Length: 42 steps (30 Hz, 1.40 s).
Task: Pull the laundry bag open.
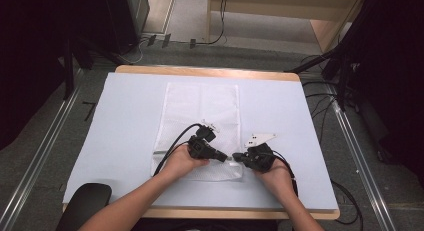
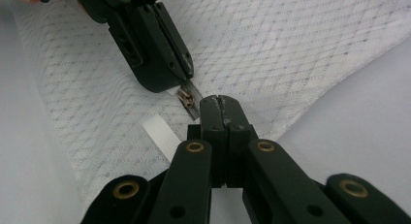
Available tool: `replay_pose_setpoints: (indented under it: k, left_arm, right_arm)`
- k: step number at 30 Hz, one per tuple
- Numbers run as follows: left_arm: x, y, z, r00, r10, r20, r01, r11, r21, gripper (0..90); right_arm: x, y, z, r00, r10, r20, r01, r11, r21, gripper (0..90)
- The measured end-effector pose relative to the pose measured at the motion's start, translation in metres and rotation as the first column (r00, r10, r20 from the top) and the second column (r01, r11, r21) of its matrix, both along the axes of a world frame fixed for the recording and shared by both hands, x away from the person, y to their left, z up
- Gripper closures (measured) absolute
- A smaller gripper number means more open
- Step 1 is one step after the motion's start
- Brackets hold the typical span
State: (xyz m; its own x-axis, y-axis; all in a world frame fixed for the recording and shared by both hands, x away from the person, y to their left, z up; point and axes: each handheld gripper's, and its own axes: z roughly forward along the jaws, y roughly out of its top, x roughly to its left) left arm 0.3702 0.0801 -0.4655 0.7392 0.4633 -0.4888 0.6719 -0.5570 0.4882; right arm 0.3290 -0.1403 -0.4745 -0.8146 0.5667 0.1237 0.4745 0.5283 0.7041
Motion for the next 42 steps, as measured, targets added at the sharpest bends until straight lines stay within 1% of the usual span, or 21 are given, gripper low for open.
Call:
replay_pose_setpoints:
  k: [2, 3, 5, 6, 7, 10, 11, 12, 13, 16, 17, 18, 20, 25, 28, 29, 31, 34, 35, 38, 42]
  left_arm:
    - [0.0, 0.001, 0.001, 1.0, 0.004, -0.005, -0.004, 1.0, 0.007, 88.6]
    - [0.001, 0.003, 0.001, 0.9999, 0.012, -0.009, -0.012, 0.9999, 0.004, 88.6]
    - [0.002, 0.007, 0.002, 0.9999, 0.008, -0.009, -0.008, 0.9999, 0.007, 88.5]
    - [0.003, 0.008, 0.002, 0.9997, 0.003, -0.025, -0.003, 1.0, -0.005, 88.5]
    - [0.002, 0.007, 0.003, 0.9998, 0.002, -0.02, -0.002, 1.0, -0.001, 88.5]
    - [0.003, 0.01, 0.003, 0.9996, 0.002, -0.029, -0.002, 1.0, 0.002, 88.5]
    - [0.004, 0.012, 0.004, 0.9994, -0.001, -0.034, 0.002, 0.9999, 0.01, 88.5]
    - [0.004, 0.014, 0.004, 0.9995, 0.004, -0.031, -0.004, 1.0, 0.004, 88.5]
    - [0.005, 0.015, 0.005, 0.999, 0.007, -0.044, -0.007, 1.0, -0.001, 88.5]
    - [0.005, 0.017, 0.005, 0.9987, -0.001, -0.05, 0.001, 1.0, 0.003, 88.4]
    - [0.004, 0.018, 0.005, 0.9989, 0.001, -0.046, 0.0, 1.0, 0.008, 88.4]
    - [0.004, 0.018, 0.005, 0.9987, 0.0, -0.051, 0.0, 1.0, 0.002, 88.4]
    - [0.005, 0.021, 0.005, 0.9988, -0.001, -0.049, 0.001, 1.0, 0.006, 88.4]
    - [0.005, 0.027, 0.008, 0.9984, 0.013, -0.055, -0.013, 0.9999, 0.0, 88.4]
    - [0.005, 0.029, 0.01, 0.9984, 0.014, -0.055, -0.014, 0.9999, 0.002, 88.4]
    - [0.005, 0.03, 0.01, 0.9987, 0.012, -0.049, -0.012, 0.9999, 0.008, 88.4]
    - [0.006, 0.033, 0.01, 0.9976, 0.014, -0.068, -0.014, 0.9999, -0.005, 88.4]
    - [0.006, 0.037, 0.01, 0.9972, 0.023, -0.071, -0.023, 0.9997, 0.0, 88.3]
    - [0.007, 0.039, 0.01, 0.9968, 0.022, -0.077, -0.023, 0.9997, -0.006, 88.4]
    - [0.007, 0.044, 0.013, 0.9968, 0.028, -0.076, -0.029, 0.9995, -0.01, 88.4]
    - [0.006, 0.047, 0.015, 0.9973, 0.036, -0.064, -0.036, 0.9993, -0.006, 88.3]
  right_arm:
    - [0.0, 0.0, 0.0, 1.0, -0.003, 0.0, 0.003, 1.0, -0.001, 90.0]
    - [-0.001, 0.0, 0.0, 1.0, -0.003, 0.001, 0.003, 1.0, -0.001, 90.0]
    - [-0.001, 0.0, 0.0, 1.0, -0.002, -0.001, 0.002, 1.0, 0.002, 90.0]
    - [0.0, -0.001, -0.001, 1.0, -0.002, -0.002, 0.002, 1.0, 0.007, 90.0]
    - [0.0, -0.001, -0.001, 1.0, -0.002, -0.003, 0.002, 1.0, 0.009, 90.0]
    - [-0.001, -0.001, -0.001, 1.0, -0.002, -0.004, 0.003, 0.9999, 0.011, 90.0]
    - [-0.001, -0.001, -0.001, 1.0, -0.002, -0.002, 0.002, 0.9999, 0.01, 90.0]
    - [-0.001, -0.002, -0.001, 1.0, 0.001, 0.001, -0.001, 0.9999, 0.011, 90.0]
    - [0.0, -0.002, -0.002, 1.0, 0.002, 0.001, -0.002, 0.9999, 0.014, 90.0]
    - [0.001, -0.003, -0.002, 1.0, 0.004, -0.005, -0.004, 0.9997, 0.024, 90.0]
    - [0.0, -0.003, -0.002, 1.0, 0.003, -0.006, -0.003, 0.9997, 0.024, 90.0]
    - [0.001, -0.003, -0.002, 1.0, 0.005, -0.005, -0.005, 0.9997, 0.025, 90.0]
    - [0.001, -0.003, -0.002, 1.0, 0.007, -0.002, -0.007, 0.9997, 0.024, 90.0]
    - [0.001, -0.004, -0.003, 0.9999, 0.012, -0.006, -0.012, 0.9994, 0.032, 90.0]
    - [0.002, -0.004, -0.003, 0.9999, 0.009, -0.011, -0.009, 0.9994, 0.034, 90.0]
    - [0.002, -0.004, -0.003, 0.9999, 0.013, -0.009, -0.012, 0.9993, 0.035, 90.0]
    - [0.002, -0.004, -0.003, 0.9999, 0.012, -0.012, -0.012, 0.9993, 0.034, 90.0]
    - [0.002, -0.004, -0.002, 0.9998, 0.01, -0.015, -0.01, 0.9994, 0.033, 90.0]
    - [0.002, -0.004, -0.002, 0.9998, 0.01, -0.018, -0.009, 0.9994, 0.032, 90.0]
    - [0.002, -0.004, -0.002, 0.9998, 0.013, -0.016, -0.013, 0.9994, 0.031, 90.0]
    - [0.003, -0.005, -0.002, 0.9997, 0.02, -0.017, -0.02, 0.9993, 0.033, 90.0]
